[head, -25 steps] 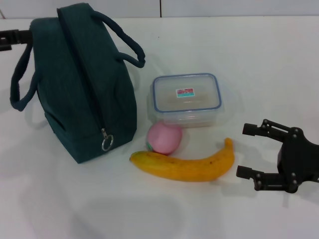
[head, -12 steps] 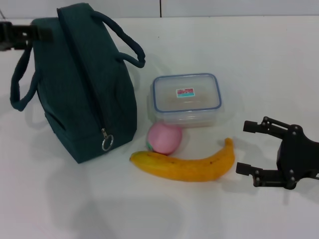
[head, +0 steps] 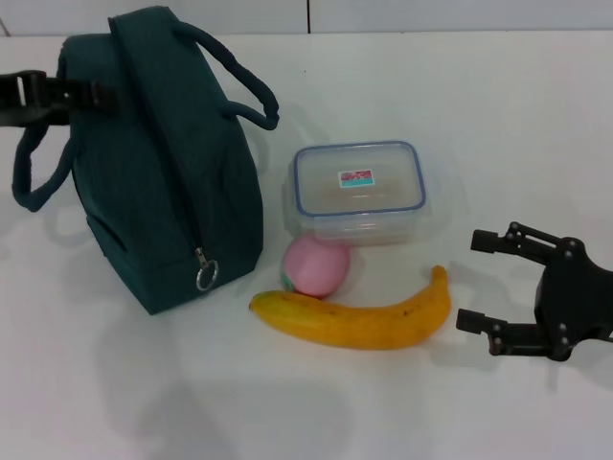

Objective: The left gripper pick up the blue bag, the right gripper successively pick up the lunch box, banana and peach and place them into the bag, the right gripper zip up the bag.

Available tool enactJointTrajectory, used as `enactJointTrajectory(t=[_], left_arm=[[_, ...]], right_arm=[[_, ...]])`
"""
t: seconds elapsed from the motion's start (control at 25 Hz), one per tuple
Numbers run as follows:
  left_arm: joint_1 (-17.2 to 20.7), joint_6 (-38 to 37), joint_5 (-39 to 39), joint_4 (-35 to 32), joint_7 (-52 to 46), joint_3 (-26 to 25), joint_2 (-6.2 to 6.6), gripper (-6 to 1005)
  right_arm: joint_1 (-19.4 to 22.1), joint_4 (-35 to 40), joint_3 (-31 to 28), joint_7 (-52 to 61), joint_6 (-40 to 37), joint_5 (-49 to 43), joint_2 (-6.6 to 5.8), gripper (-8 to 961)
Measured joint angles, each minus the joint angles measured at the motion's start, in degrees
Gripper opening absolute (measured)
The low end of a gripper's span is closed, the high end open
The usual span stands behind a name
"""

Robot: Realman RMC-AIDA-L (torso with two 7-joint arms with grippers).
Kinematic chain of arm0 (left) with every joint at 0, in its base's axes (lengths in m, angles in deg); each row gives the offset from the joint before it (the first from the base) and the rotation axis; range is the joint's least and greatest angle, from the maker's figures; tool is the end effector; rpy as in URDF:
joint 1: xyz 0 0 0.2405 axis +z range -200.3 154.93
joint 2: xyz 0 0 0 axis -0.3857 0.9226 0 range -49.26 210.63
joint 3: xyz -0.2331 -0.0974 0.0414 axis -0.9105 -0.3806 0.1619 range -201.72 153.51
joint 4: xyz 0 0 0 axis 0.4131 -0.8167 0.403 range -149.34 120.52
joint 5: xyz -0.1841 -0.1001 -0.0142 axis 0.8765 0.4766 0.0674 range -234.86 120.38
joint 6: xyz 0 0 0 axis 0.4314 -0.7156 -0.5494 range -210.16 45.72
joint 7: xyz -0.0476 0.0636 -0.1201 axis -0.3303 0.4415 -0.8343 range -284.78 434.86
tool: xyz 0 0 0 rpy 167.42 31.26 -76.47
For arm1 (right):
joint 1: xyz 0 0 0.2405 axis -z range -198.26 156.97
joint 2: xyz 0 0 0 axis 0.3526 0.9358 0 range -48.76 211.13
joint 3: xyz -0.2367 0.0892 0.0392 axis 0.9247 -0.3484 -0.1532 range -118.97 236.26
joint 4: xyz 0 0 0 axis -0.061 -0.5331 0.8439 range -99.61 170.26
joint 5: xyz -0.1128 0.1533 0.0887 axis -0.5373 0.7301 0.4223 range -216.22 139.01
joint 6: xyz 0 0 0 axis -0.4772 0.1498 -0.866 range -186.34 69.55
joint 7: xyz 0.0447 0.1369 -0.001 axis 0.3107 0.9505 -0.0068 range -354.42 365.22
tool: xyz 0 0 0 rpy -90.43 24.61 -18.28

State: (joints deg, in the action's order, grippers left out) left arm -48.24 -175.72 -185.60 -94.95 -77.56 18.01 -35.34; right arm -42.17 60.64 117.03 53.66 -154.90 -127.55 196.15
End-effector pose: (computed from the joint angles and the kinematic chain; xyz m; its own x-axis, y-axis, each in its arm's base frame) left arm -0.2406 0.3443 0.1296 0.3317 0.8009 0.4985 0.9430 -0.2655 -0.2009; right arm 0.2782 0.2682 -0.0109 0.7675 -0.0044 -0.6410 -0.1883 -0.9574 -0.2189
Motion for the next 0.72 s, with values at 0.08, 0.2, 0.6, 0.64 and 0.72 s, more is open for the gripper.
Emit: enactJointTrajectory(t=[0.08,0.2,0.6,0.64,0.72], left_arm=[[0.09,-0.10,-0.47,-0.15,-0.29,0.20,-0.28,855],[0.00,-0.32,-2.34,-0.11,-1.00,1.05,-0.14,808],[-0.53,-1.20,-3.26,0.05,-4.57,1.56,-0.13,505],[-0.53,-1.34,-3.19,0.05,-4.88,1.56,-0.08,484],[-0.54,-1.81,-2.65,0.04,-5.13,1.56,-0.08,443]], right_arm=[[0.00,0.00,-0.20,-0.01,0.01,0.00,0.00,879],[0.00,0.00,-0.29,-0.15,0.00,0.00,0.03,878],[0.06,0.00,-0.37,-0.36,-0.18,0.00,0.14,877],[0.08,0.00,-0.38,-0.37,-0.18,0.00,0.16,877],[0.16,0.00,-0.39,-0.37,-0.15,0.00,0.17,877]])
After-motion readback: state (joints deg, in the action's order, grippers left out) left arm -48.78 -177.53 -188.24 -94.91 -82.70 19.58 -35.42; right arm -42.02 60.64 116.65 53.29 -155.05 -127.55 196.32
